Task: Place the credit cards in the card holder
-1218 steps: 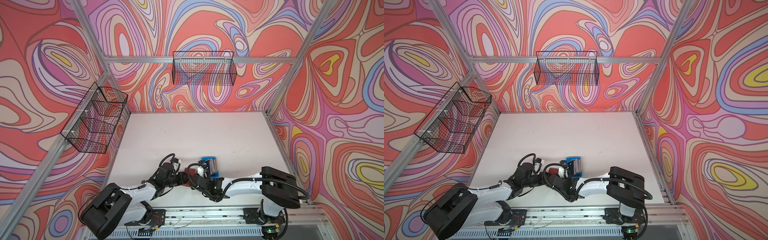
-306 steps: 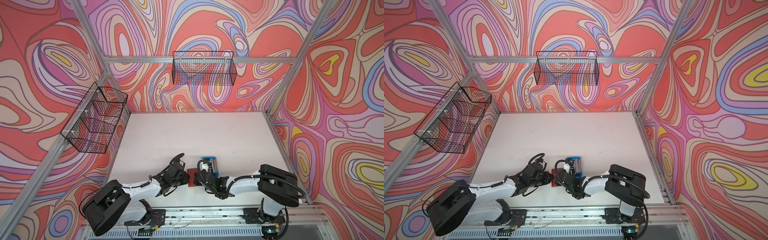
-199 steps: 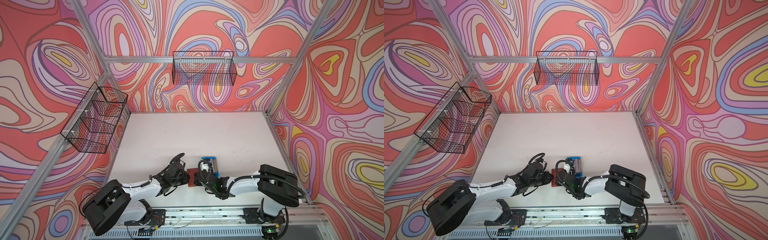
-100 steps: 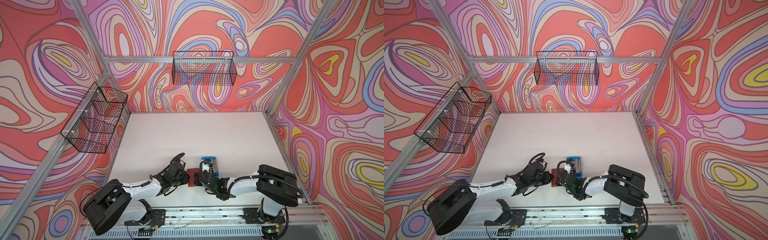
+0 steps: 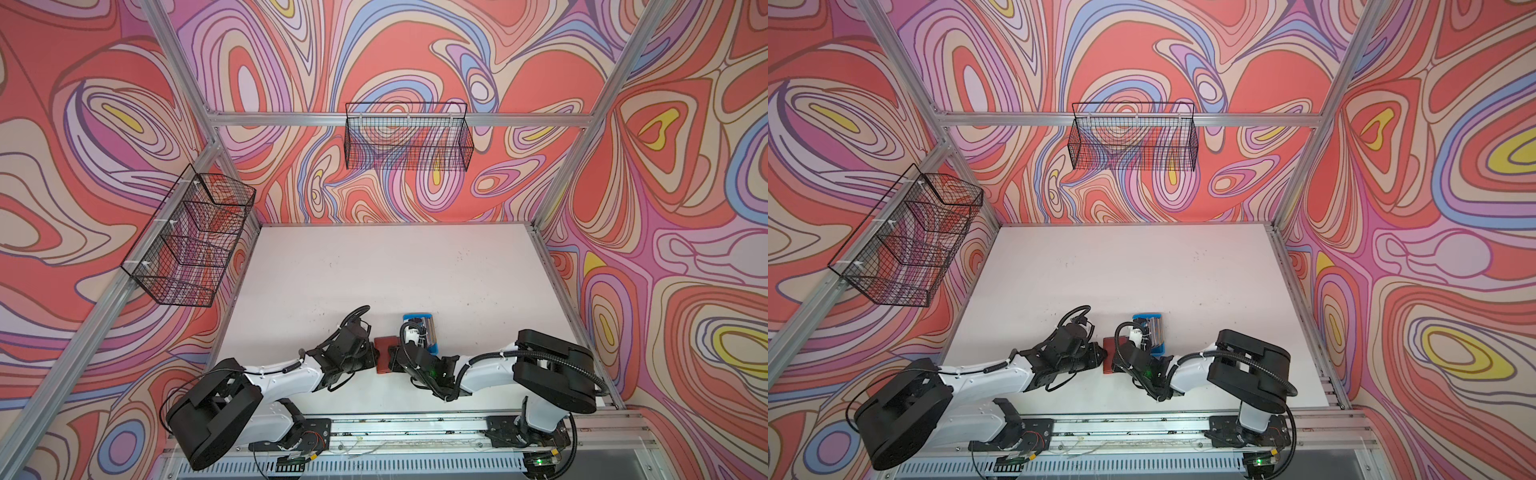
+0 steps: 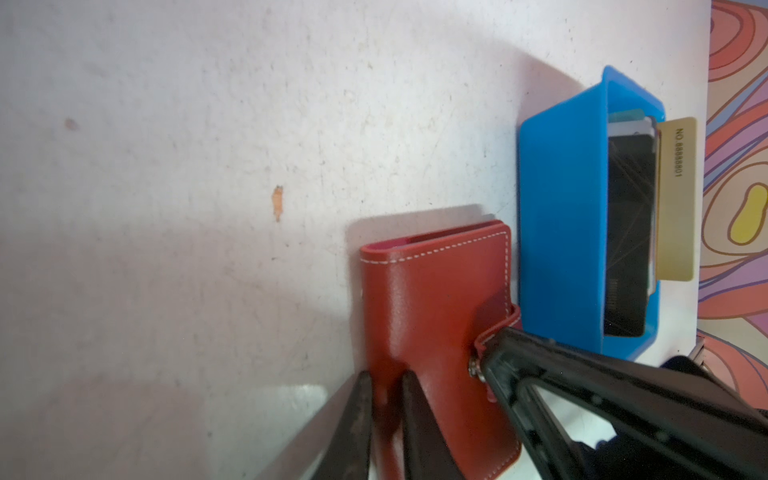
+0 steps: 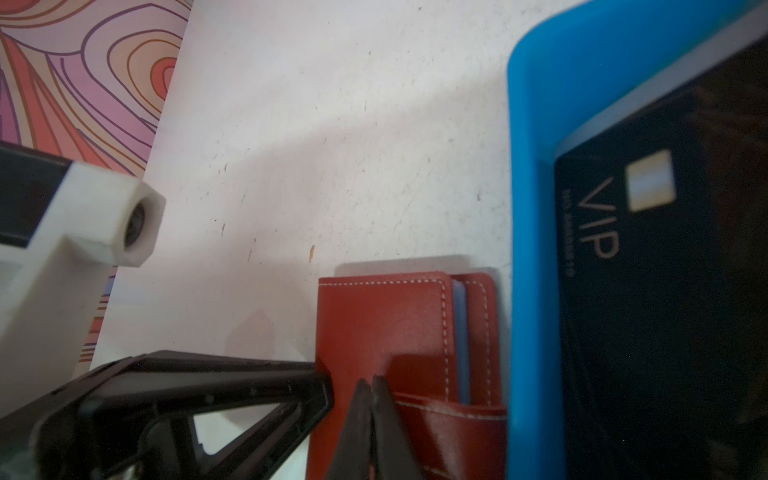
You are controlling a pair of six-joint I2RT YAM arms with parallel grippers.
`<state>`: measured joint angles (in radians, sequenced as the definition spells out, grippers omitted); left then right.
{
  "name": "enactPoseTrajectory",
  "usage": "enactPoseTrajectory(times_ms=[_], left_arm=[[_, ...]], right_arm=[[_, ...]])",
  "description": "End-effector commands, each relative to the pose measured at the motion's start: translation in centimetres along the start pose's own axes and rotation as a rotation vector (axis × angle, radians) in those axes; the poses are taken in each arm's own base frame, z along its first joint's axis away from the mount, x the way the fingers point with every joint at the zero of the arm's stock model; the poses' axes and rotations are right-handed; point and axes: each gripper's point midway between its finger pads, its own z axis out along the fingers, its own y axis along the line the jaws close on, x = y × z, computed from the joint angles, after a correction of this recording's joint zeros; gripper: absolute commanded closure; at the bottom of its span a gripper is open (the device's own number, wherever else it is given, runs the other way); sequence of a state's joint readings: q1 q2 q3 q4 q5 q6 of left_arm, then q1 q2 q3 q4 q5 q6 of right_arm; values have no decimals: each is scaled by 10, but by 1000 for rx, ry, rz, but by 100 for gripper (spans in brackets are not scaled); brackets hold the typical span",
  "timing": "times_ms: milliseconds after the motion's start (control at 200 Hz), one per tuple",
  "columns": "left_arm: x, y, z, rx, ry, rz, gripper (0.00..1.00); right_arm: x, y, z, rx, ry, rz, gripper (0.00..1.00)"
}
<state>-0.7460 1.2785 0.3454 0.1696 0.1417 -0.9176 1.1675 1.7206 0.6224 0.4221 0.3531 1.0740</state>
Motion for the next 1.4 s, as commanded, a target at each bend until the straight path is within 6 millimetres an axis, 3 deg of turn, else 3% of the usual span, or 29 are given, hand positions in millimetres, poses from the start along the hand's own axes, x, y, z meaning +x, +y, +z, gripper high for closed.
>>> enactPoseTrajectory(times_ms=[0,245,441,751,1012,1222,1292,1357,1397], left_arm=[[16,23,2,-92,62,-12,83],[16,22,3,-90,61,-14,84],[16,21,2,-86,63,-15,84],[15,22,1,-88,56,-15,84],[11,21,-5,-88,33,-13,83],[-11,12,-22,-87,-64,34,75],[-25,8,-35,-95,-126,51,70],[-45,0,-53,-95,-197,64,67],[-58,-2,-70,-119,-252,72,63]], right_arm=[[48,-59,-7,181,162,-107,100],[71,-86,-8,285,228,-190,100],[84,-94,-5,300,265,-197,100],[96,-119,-13,347,269,-176,100],[103,-125,-17,332,254,-158,100],[88,-93,-12,279,223,-245,100],[75,-71,-12,241,188,-283,81],[56,-40,-11,206,147,-328,66],[36,-10,-19,169,104,-352,59]])
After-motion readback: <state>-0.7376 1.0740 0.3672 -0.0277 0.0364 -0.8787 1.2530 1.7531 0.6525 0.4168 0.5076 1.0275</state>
